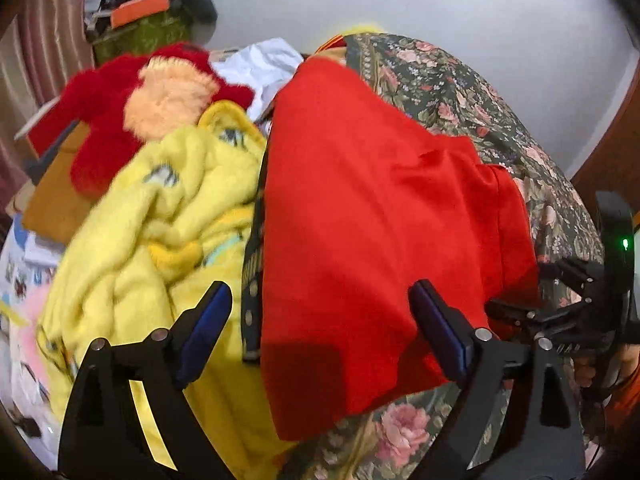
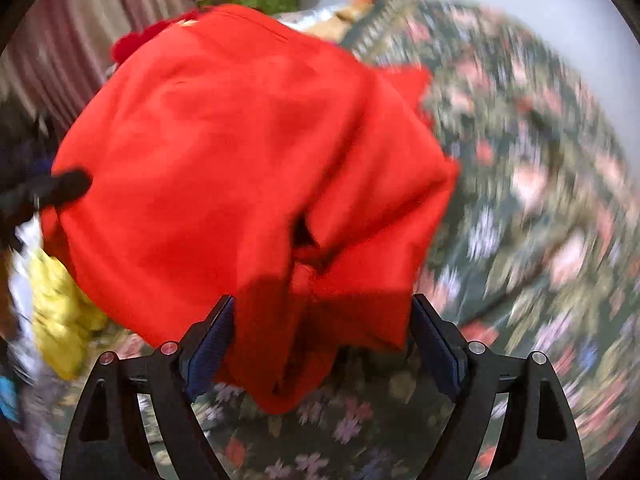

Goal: Fold large clothes

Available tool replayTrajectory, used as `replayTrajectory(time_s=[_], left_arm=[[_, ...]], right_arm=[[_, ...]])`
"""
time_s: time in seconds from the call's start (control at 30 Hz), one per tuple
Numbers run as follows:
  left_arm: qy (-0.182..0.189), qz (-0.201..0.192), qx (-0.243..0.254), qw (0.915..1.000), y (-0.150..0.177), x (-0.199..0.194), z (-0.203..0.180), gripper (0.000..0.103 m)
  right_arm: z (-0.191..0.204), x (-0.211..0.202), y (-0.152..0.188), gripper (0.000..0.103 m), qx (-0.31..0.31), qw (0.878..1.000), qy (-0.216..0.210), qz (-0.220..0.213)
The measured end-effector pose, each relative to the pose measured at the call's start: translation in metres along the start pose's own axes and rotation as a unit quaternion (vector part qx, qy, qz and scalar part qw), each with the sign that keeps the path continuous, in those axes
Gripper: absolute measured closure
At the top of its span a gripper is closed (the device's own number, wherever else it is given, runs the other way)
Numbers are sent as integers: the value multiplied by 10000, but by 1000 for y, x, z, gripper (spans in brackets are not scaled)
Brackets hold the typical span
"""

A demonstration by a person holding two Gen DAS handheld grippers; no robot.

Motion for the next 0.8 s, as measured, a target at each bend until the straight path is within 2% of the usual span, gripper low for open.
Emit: replayTrajectory(time_s=[0.1, 0.23, 0.37, 0.57, 0.63, 0.73, 0.8], left_arm=[[-60, 22, -55, 10000, 8, -7, -1, 12], [-391, -30, 170, 9991, 17, -28, -7, 12], [-465, -302, 387, 9977, 23, -65, -21, 12], [-155, -1168, 592, 9913, 29, -164, -58, 12], [-10, -1465, 630, 9872, 32, -196, -71, 12], [200, -1973, 713, 9776, 41, -249, -90, 12], [379, -2342, 791, 9682, 51, -285, -102, 12]], right_arm=[[-6, -15, 9, 19, 135, 9999, -92, -20], [-1, -54, 17, 19, 40, 9996, 265, -105], [8, -108, 28, 19, 71, 9985, 253, -478], [33, -213, 38, 19, -16, 9896, 301, -1404], [45, -255, 45, 19, -102, 9818, 436, -1844], [66, -312, 60, 19, -188, 9677, 512, -2460], [78, -346, 70, 19, -239, 9583, 390, -2820]])
Point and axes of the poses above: each gripper's, at about its wrist camera, not at the fingertips, and x roughly the way its jaws point, z to its left, y to its underside, the point moved 2 cm from there along x, roughly the way its jaws point, and after that the axes turned 12 degrees about -x, right-handed, at the moved point
